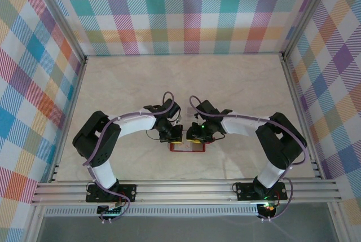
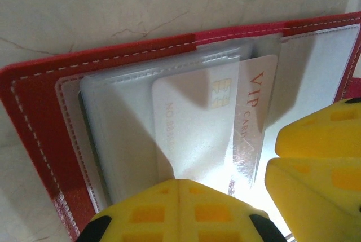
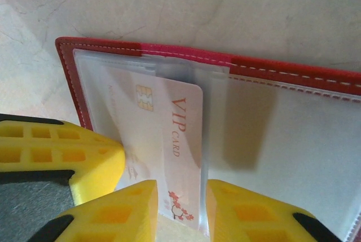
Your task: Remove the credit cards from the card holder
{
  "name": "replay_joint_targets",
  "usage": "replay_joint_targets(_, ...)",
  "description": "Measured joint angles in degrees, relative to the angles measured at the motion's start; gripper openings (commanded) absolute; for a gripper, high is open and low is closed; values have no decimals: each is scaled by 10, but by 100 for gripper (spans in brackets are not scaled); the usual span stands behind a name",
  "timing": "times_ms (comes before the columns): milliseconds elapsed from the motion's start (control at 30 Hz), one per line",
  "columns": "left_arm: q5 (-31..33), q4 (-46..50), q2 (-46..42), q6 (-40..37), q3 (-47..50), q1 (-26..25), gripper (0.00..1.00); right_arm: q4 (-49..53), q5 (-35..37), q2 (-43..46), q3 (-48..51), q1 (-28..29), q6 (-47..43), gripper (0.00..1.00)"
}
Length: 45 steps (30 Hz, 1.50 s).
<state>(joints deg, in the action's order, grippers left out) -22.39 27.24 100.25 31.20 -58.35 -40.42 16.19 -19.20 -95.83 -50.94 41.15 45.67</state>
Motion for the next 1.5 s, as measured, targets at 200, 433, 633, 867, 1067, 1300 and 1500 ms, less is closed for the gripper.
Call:
replay_joint_targets(200, 5, 11, 4, -8, -7, -1, 4, -10, -6, -2, 8, -1, 0, 28)
replay_joint_targets(433, 5, 11, 5, -9, -8, -1, 4, -30, -15, -10, 17, -3, 1, 26)
replay_joint_targets(633, 6, 12, 6, -9, -8, -1, 4, -44, -24, -19, 23, -3, 2, 25)
replay_joint_targets(867, 5, 12, 7, -9, -9, -1, 4, -78, -39, -20, 38, -6, 5, 24)
replay_joint_targets(1067, 5, 11, 7, -9, -9, -1, 4, -111, -54, -18, 54, -8, 7, 24)
replay_joint_targets(1300, 5, 11, 7, -9, -9, -2, 4, -159, -60, -4, 86, -11, 19, 22)
replay_joint_targets(1500, 5, 11, 8, -9, -9, -2, 4, -223, -77, 5, 125, -17, 37, 18)
